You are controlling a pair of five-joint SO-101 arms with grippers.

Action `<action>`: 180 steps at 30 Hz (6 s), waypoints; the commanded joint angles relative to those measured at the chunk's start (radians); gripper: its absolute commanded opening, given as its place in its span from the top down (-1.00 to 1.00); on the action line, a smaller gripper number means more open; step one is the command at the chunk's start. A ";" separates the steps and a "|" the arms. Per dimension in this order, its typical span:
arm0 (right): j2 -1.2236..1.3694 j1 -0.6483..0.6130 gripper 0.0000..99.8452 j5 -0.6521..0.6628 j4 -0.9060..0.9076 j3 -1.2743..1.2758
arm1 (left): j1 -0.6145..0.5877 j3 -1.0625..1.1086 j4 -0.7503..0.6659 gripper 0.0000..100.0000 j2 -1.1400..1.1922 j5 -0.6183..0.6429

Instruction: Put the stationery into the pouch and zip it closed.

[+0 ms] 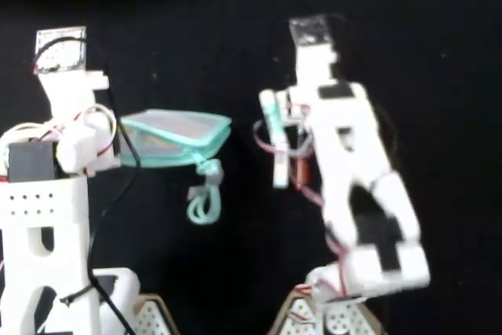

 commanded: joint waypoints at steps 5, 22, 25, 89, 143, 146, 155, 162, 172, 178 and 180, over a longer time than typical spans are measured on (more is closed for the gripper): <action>0.378 0.048 0.71 -0.020 0.153 -0.498 | -0.010 0.007 -0.014 0.94 0.012 0.006; 0.816 0.026 0.80 0.037 0.437 -1.036 | -0.010 0.007 -0.015 0.94 0.012 0.006; 0.840 0.029 0.97 0.052 0.502 -1.121 | -0.010 0.007 -0.014 0.94 0.012 0.006; -1.359 -0.842 0.98 0.124 -0.591 0.564 | -0.010 0.008 -0.017 0.94 0.012 0.006; -0.162 -0.123 0.58 -0.038 -0.146 0.070 | -0.012 0.008 -0.012 0.94 0.012 0.006; -0.016 -0.141 0.58 0.028 -0.143 -0.039 | -0.012 0.008 -0.014 0.94 0.012 0.006; 0.249 -0.141 0.58 0.069 -0.114 -0.219 | -0.012 0.008 -0.017 0.94 0.012 0.006; 0.409 -0.133 0.58 0.132 -0.109 -0.354 | -0.012 0.008 -0.014 0.94 0.012 0.006; 0.472 -0.133 0.98 0.250 -0.041 -0.423 | -0.012 0.008 -0.012 0.94 0.012 0.006; 0.228 -0.133 0.98 0.249 0.002 -0.300 | -0.012 0.008 -0.012 0.94 0.012 0.006; 0.079 -0.140 0.98 0.249 -0.017 -0.200 | -0.012 0.008 -0.014 0.94 0.012 0.006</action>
